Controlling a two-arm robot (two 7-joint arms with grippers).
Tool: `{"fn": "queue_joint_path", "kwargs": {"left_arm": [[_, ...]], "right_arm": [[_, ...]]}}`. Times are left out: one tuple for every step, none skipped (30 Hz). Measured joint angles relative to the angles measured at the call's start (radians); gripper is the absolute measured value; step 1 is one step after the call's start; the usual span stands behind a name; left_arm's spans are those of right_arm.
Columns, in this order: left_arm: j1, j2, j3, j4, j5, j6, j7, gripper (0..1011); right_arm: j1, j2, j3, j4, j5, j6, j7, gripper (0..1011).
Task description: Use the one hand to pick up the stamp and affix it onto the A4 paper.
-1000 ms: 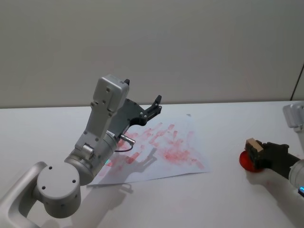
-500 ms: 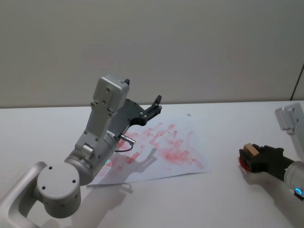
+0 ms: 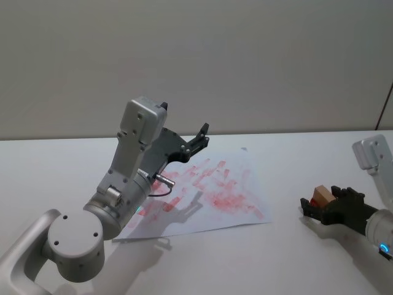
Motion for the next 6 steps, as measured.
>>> {"fn": "queue_joint_path", "kwargs": {"left_arm": [[0.0,0.0,0.0,0.0,0.0,0.0,0.0,1001],[0.0,0.0,0.0,0.0,0.0,0.0,0.0,1001],[0.0,0.0,0.0,0.0,0.0,0.0,0.0,1001],[0.0,0.0,0.0,0.0,0.0,0.0,0.0,1001],[0.0,0.0,0.0,0.0,0.0,0.0,0.0,1001],[0.0,0.0,0.0,0.0,0.0,0.0,0.0,1001]], "right_arm": [[0.001,0.0,0.0,0.001,-0.001,0.0,0.0,868],[0.001,0.0,0.0,0.001,-0.001,0.001,0.001,877],[0.001,0.0,0.0,0.001,-0.001,0.001,0.001,937],[0.001,0.0,0.0,0.002,-0.001,0.001,0.001,947],[0.001,0.0,0.0,0.002,-0.001,0.001,0.001,966],[0.002,-0.001,-0.001,0.002,-0.002,0.001,0.002,1001]]}}
